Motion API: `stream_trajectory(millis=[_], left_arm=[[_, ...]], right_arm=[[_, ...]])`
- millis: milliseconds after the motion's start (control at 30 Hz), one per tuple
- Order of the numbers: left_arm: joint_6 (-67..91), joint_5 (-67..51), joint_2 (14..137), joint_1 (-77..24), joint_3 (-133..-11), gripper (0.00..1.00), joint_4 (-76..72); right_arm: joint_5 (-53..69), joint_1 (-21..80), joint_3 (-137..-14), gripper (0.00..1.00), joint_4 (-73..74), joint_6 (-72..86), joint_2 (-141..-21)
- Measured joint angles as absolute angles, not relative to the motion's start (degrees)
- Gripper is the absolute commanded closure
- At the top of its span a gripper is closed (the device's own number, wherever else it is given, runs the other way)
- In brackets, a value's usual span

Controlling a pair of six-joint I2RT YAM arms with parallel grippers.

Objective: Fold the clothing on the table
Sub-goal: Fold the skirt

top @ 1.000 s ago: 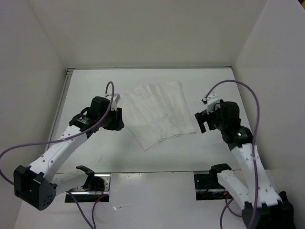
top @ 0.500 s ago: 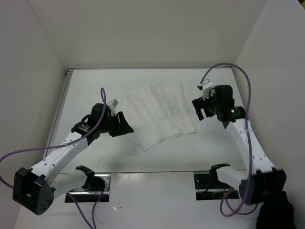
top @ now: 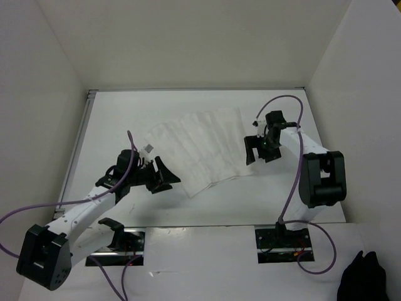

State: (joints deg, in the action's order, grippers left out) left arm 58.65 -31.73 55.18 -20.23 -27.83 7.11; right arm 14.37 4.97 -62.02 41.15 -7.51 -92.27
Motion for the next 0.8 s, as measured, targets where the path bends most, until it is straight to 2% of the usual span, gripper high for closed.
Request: stream_trajectory(millis=[67,133,167,467,800], left_arm=[[60.9,-33.5,56.3,-19.1,-24.8,0.29,4.2],[62.1,-34.6,58.3,-18.6,-23.3,0.24,2.5],[61.7,-34.9,59.5,-18.5,-23.4,0.24,2.2],[54.0,-37.1,81.6,-18.4,-32.1,0.24,-0.1],[54.4,-31.2,83.5,-23.0,-31.9,0.26,-0.5]], right_arm=[[14.1,3.7,-62.0,0.03,41.4,-7.2,-94.9],[14.0,2.7,-62.0,0.03,41.6,-7.1,-95.2],[14.0,2.4,-62.0,0.00,41.6,-7.1,-94.9],[12.4,1.4,-62.2,0.00,41.3,-9.4,-93.6],[8.7,-0.3,-62.2,0.00,41.3,-12.8,-93.0]])
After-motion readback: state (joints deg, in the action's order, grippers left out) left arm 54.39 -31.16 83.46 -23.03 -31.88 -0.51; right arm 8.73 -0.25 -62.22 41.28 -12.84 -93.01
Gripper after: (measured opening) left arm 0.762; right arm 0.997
